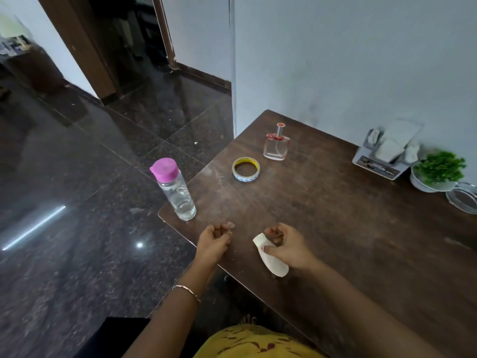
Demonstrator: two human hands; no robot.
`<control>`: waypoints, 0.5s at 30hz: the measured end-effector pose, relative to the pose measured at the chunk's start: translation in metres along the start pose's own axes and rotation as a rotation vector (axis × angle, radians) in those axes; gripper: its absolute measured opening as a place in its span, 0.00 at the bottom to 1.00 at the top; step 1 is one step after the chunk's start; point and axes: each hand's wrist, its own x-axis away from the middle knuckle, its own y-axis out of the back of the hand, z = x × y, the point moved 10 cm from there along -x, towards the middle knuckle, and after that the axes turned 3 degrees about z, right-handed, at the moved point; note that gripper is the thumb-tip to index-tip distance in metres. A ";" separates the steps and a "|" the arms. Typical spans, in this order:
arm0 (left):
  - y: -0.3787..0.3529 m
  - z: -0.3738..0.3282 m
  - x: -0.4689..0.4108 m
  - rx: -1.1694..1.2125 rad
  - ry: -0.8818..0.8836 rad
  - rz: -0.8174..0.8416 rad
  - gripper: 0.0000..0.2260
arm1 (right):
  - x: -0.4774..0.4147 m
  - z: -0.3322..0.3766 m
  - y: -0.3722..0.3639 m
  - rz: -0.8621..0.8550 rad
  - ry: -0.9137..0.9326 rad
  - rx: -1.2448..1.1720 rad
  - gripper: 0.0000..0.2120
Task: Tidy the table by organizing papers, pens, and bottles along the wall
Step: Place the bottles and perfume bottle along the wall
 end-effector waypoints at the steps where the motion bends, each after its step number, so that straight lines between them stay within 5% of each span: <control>1: 0.002 0.002 0.002 -0.008 0.010 0.007 0.05 | -0.001 0.001 0.000 -0.005 0.002 0.077 0.16; 8: -0.008 0.014 0.004 -0.052 0.049 0.115 0.07 | 0.008 -0.005 -0.006 0.032 -0.064 0.395 0.24; 15: -0.052 -0.017 0.007 -0.219 -0.140 0.337 0.17 | 0.007 0.013 0.005 0.002 0.070 0.265 0.20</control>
